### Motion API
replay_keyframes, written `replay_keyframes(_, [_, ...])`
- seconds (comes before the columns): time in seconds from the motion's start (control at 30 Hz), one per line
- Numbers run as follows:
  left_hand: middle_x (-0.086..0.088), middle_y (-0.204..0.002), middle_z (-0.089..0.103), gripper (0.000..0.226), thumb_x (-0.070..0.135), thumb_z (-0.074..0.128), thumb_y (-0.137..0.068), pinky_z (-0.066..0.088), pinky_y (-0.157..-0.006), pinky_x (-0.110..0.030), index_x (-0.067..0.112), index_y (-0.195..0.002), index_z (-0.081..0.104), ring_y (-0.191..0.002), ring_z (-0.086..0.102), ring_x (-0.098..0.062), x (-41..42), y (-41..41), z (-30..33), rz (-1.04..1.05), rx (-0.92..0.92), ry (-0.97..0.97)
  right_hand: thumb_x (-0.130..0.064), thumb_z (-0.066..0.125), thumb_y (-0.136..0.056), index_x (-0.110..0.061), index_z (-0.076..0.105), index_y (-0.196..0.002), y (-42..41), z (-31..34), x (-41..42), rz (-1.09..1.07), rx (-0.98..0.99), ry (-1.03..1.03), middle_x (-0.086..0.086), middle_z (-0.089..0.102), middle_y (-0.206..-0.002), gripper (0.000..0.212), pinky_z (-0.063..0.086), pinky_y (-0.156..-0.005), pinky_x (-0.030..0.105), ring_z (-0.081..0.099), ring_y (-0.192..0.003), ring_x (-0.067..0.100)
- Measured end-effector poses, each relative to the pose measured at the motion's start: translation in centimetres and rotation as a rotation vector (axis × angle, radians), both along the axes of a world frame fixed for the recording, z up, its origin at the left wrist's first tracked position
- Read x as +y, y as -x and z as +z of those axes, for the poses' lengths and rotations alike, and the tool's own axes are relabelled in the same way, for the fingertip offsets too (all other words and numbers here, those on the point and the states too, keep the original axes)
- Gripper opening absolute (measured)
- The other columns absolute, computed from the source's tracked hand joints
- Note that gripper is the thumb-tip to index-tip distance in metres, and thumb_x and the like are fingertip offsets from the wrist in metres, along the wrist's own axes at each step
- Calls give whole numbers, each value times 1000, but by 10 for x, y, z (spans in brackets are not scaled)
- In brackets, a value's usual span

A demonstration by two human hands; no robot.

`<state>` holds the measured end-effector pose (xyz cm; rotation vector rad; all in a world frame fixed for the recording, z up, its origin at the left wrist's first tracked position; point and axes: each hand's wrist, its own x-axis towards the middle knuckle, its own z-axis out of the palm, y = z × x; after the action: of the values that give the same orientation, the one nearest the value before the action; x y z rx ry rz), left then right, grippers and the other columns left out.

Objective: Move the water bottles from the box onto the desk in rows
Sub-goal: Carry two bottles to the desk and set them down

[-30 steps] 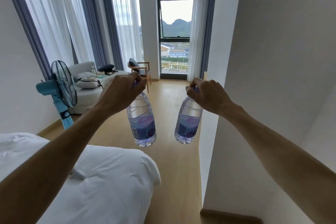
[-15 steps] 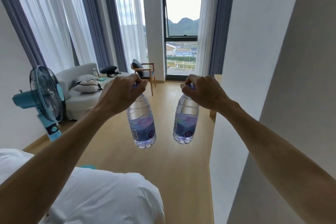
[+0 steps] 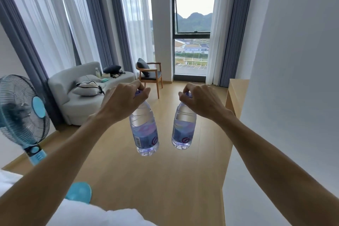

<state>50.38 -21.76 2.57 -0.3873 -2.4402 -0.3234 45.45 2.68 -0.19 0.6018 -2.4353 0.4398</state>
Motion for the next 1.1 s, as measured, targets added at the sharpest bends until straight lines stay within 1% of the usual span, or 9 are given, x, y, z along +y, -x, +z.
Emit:
replay_keyframes(0.13, [6, -72, 57, 35, 49, 43, -97, 41, -63, -34, 21, -85, 60, -67, 55, -19, -6, 80, -12, -26, -6, -13, -39, 52, -96, -9, 64, -90, 77, -9, -6, 2, -27, -27, 4, 67, -74, 33, 40, -52, 24, 57, -54, 18])
replay_keyframes(0.27, [5, -71, 60, 35, 49, 42, -97, 44, -60, -32, 21, -85, 59, -61, 56, -16, -12, 169, -15, -80, 0, -15, -39, 52, -97, -10, 63, -92, 153, -7, -10, -21, -48, -92, 4, 67, -76, 32, 35, -50, 21, 54, -55, 16])
replay_keyframes(0.37, [4, -73, 62, 32, 51, 41, -97, 49, -61, -34, 26, -83, 55, -62, 57, -16, -12, 237, -11, -104, -12, 12, -40, 51, -97, -9, 64, -95, 201, -1, -7, -68, -43, -80, 4, 68, -79, 34, 43, -56, 24, 58, -58, 17])
replay_keyframes(0.47, [3, -68, 59, 31, 50, 40, -96, 52, -61, -37, 26, -82, 53, -59, 57, -18, -8, 298, -9, -146, -23, 16, -41, 51, -98, -8, 63, -99, 248, 2, -1, -95, -33, -43, 4, 68, -80, 35, 49, -58, 27, 60, -60, 18])
replay_keyframes(0.57, [4, -64, 57, 32, 51, 38, -96, 51, -59, -35, 26, -80, 52, -55, 55, -16, 0, 354, -11, -146, -20, 36, -43, 50, -97, -9, 63, -98, 298, 0, 9, -130, -41, -31, 5, 69, -80, 36, 56, -62, 34, 63, -62, 20])
replay_keyframes(0.67, [5, -62, 56, 34, 50, 41, -96, 45, -52, -27, 24, -79, 53, -52, 52, -10, 13, 409, -18, -159, -24, 32, -44, 51, -96, -10, 63, -96, 350, -7, 24, -144, -57, -28, 5, 70, -79, 36, 58, -64, 38, 64, -61, 20])
replay_keyframes(0.9, [5, -66, 57, 34, 46, 44, -96, 29, -48, -19, 19, -82, 57, -53, 47, -5, 58, 534, -45, -186, -47, 60, -41, 52, -96, -11, 63, -93, 479, -35, 66, -182, -102, -49, 5, 69, -78, 33, 57, -65, 37, 63, -62, 19])
replay_keyframes(1.0, [5, -72, 63, 37, 51, 40, -95, 29, -48, -19, 21, -86, 58, -56, 54, -11, 83, 595, -53, -192, -91, 108, -44, 52, -95, -12, 65, -95, 537, -42, 91, -202, -135, -51, 5, 69, -79, 34, 55, -64, 38, 61, -62, 20])
replay_keyframes(1.1, [4, -74, 65, 41, 56, 36, -93, 33, -48, -22, 22, -87, 58, -59, 58, -13, 109, 653, -57, -202, -99, 117, -43, 52, -96, -11, 64, -96, 590, -43, 114, -195, -175, -44, 5, 70, -82, 34, 53, -63, 35, 61, -63, 20])
